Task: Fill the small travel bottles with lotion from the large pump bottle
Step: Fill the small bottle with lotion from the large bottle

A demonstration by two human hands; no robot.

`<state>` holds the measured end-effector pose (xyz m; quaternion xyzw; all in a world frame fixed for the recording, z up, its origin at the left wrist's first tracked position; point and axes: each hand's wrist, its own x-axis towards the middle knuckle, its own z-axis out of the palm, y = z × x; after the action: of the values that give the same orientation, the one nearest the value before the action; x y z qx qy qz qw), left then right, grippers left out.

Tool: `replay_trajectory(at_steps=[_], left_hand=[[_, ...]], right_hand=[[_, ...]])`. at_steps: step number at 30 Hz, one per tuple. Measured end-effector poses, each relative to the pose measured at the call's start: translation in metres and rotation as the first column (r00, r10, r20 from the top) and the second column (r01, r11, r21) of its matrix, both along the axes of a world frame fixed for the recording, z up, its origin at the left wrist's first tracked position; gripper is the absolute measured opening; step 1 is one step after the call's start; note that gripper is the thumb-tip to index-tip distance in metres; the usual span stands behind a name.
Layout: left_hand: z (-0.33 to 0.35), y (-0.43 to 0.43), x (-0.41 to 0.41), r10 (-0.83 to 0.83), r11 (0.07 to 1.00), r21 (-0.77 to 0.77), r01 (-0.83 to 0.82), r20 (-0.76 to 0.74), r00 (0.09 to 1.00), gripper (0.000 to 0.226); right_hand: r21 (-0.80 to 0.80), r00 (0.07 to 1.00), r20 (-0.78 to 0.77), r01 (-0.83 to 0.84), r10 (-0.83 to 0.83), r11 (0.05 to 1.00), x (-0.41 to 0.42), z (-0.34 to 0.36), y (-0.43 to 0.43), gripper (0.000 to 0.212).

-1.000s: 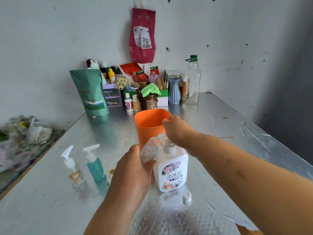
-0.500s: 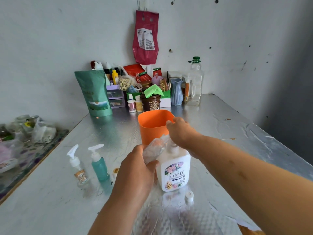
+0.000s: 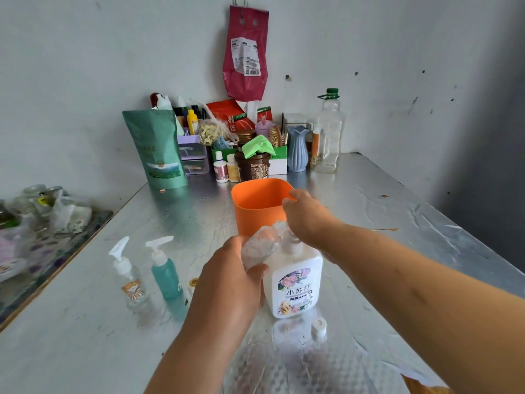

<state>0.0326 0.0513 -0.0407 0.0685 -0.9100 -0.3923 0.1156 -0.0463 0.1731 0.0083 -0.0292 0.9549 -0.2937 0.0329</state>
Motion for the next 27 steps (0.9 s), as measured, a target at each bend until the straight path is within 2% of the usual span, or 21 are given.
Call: replay_trajectory(at_steps=[8, 14, 16, 19, 22, 27], left_hand=[[-0.0016, -0.0007, 0.0013, -0.001, 1.000, 0.013, 0.001, 0.032, 0.999, 0.031], [0.0046, 0.0005, 0.0029, -0.002, 1.000, -0.004, 0.002, 0.011, 1.000, 0.030], [0.0052, 0.0004, 0.0030, -0.001, 1.000, -0.010, 0.001, 0.011, 1.000, 0.030], [0.0051, -0.0001, 0.0028, 0.006, 1.000, -0.019, -0.005, 0.011, 1.000, 0.030], [0.0046, -0.0005, 0.0027, 0.000, 1.000, -0.010, 0.000, 0.013, 1.000, 0.031], [0.0018, -0.0010, -0.0006, -0.008, 1.000, 0.011, 0.008, 0.010, 1.000, 0.032]], right_hand=[[-0.103, 0.998, 0.033, 0.059, -0.056, 0.993, -0.0008, -0.0057, -0.0035, 0.045], [-0.204, 0.985, 0.077, 0.165, -0.153, 0.965, -0.0068, -0.0019, -0.0021, 0.050], [-0.233, 0.985, 0.075, 0.166, -0.152, 0.958, -0.0082, -0.0045, -0.0027, 0.045], [-0.187, 0.994, 0.053, 0.106, -0.097, 0.977, -0.0052, -0.0029, -0.0026, 0.018], [-0.126, 0.997, 0.042, 0.071, -0.066, 0.990, -0.0014, 0.0005, -0.0008, 0.032], [0.021, 0.999, 0.022, 0.041, -0.042, 0.999, -0.0016, -0.0020, -0.0001, 0.041]])
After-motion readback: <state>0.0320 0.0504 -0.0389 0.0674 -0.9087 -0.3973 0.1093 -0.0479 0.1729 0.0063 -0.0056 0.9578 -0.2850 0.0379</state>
